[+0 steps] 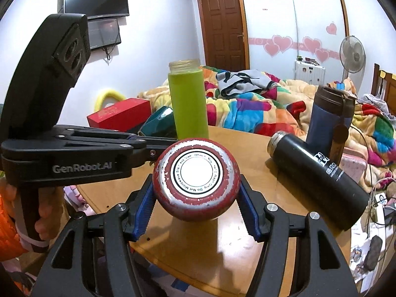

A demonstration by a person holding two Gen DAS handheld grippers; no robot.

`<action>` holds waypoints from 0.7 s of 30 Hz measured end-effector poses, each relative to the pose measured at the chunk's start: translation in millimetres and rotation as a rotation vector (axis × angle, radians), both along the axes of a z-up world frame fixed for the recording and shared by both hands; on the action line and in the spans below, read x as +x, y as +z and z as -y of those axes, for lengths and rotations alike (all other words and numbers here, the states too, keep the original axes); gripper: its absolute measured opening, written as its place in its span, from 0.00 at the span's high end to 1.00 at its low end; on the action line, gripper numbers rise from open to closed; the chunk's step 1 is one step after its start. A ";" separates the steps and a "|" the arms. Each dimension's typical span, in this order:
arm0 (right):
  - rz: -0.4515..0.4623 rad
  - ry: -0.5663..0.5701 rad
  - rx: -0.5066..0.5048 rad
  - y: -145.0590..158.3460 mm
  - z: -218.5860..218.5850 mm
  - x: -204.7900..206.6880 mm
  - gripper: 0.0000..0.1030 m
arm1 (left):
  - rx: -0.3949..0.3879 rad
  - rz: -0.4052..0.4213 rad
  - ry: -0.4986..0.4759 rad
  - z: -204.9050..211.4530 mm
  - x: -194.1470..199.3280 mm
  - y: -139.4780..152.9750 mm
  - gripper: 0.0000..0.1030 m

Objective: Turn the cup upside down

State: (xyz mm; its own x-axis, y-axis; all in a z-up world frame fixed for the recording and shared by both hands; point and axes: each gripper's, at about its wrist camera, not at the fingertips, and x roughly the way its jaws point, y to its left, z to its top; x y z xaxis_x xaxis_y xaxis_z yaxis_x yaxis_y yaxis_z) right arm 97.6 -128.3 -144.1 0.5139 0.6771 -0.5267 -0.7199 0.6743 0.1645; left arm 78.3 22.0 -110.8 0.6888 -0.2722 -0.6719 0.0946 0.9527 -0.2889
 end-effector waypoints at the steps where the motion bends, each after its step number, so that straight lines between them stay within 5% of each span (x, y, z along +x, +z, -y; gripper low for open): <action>1: 0.000 0.000 -0.002 0.4 -1.7 1.3 0.43 | -0.016 0.006 -0.006 -1.9 -1.2 4.9 0.93; 7: 0.005 0.001 -0.031 3.5 -14.0 8.1 0.43 | 0.011 0.081 -0.053 3.8 -9.4 36.4 0.93; 13: 0.001 -0.007 -0.043 4.3 -23.8 14.8 0.43 | 0.116 0.046 -0.034 12.7 0.7 25.5 0.91; 21: -0.030 -0.008 -0.047 6.0 -28.9 19.1 0.43 | 0.135 0.049 0.011 2.5 0.4 21.7 0.91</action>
State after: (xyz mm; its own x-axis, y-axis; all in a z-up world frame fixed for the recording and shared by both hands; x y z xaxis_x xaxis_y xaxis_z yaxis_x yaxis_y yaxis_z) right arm 116.7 -99.4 -138.1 0.5025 0.6470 -0.5735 -0.7096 0.6876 0.1540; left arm 78.6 19.5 -89.2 0.7243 -0.1738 -0.6672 0.0946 0.9836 -0.1535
